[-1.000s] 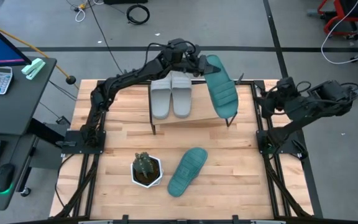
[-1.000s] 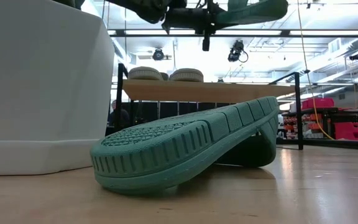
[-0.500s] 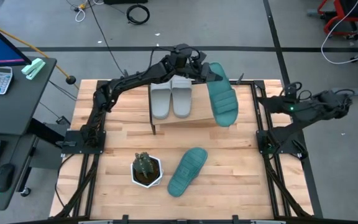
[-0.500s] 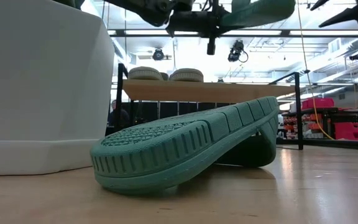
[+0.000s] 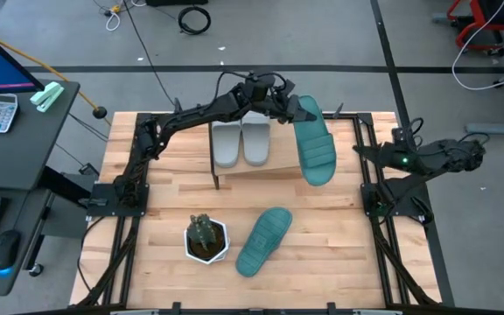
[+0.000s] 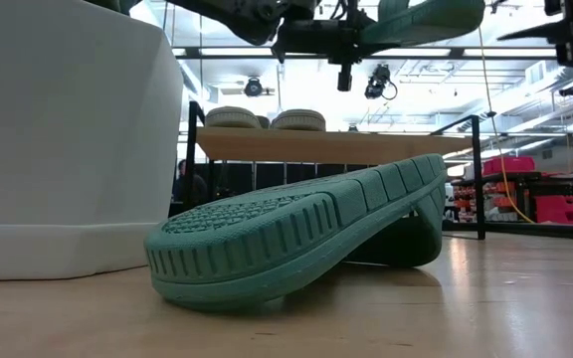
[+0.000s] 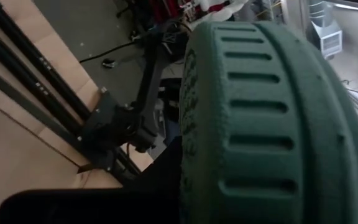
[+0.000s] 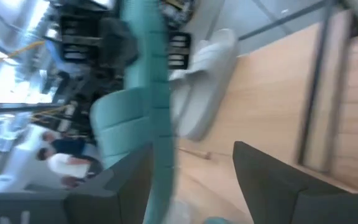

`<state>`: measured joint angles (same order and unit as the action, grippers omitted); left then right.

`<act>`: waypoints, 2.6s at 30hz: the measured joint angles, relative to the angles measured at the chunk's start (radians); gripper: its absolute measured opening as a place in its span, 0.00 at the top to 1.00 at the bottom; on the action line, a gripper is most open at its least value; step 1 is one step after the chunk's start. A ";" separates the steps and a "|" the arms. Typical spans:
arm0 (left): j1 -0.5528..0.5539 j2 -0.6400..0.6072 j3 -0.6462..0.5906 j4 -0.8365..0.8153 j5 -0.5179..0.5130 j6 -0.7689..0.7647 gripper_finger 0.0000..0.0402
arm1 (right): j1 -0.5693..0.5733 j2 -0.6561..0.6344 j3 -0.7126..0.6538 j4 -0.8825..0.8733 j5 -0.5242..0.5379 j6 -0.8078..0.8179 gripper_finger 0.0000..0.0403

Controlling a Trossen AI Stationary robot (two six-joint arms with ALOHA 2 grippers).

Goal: Pick and place slides into the shelf
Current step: Put the right green slides on the shelf

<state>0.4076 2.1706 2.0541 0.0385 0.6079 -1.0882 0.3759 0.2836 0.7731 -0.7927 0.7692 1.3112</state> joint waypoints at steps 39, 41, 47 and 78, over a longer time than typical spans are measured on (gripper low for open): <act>0.011 -0.004 0.000 0.010 -0.023 0.027 0.76 | 0.007 0.279 -0.255 0.733 0.010 -0.054 0.88; 0.013 -0.004 0.000 0.013 -0.029 0.032 0.75 | 0.017 0.279 -0.255 0.730 0.022 -0.051 0.88; 0.020 -0.002 0.000 0.086 -0.023 0.021 0.74 | 0.037 0.279 -0.254 0.731 0.055 -0.043 0.88; 0.073 -0.022 -0.001 0.274 -0.039 -0.003 0.25 | 0.136 0.291 -0.254 0.567 0.236 0.211 0.88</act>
<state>0.4803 2.1481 2.0533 0.3122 0.5690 -1.0908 0.5120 0.5743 0.5194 -0.2255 1.0057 1.5224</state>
